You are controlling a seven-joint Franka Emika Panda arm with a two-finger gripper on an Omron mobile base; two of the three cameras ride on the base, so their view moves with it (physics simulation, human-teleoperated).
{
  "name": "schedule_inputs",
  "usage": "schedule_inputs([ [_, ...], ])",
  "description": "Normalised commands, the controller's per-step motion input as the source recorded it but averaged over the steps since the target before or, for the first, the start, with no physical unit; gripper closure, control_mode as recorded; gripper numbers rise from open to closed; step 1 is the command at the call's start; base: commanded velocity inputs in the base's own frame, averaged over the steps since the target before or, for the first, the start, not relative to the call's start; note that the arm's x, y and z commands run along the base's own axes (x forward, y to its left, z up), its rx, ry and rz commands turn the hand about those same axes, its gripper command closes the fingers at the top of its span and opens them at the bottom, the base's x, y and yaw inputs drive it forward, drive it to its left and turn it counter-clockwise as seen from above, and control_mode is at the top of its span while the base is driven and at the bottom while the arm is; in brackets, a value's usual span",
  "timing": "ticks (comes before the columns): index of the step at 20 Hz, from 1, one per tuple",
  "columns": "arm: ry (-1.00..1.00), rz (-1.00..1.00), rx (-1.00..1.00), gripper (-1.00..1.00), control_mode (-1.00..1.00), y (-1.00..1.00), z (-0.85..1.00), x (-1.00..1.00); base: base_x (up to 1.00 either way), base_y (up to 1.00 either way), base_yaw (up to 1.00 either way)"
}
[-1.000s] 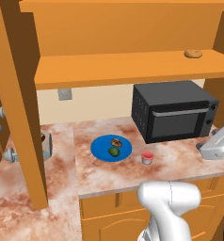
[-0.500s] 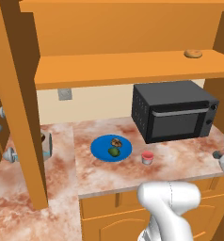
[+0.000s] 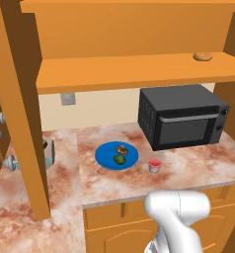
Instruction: Pick the avocado and bread from the counter and place them on the plate. Then pick the jam from the cabinet and place it next to the plate. Lastly close the cabinet door.
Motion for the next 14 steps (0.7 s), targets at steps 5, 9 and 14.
schedule_inputs([
  [5, -0.30, -0.04, -0.01, -1.00, -1.00, 0.63, -0.46, -0.40, 0.00, 0.00, 0.00],
  [9, -0.31, 0.00, -0.01, -1.00, -1.00, 0.32, -0.33, -0.52, 0.00, 0.00, 0.00],
  [14, -0.35, -0.04, 0.00, -1.00, -1.00, -0.01, -0.12, -0.54, 0.00, 0.00, 0.00],
])
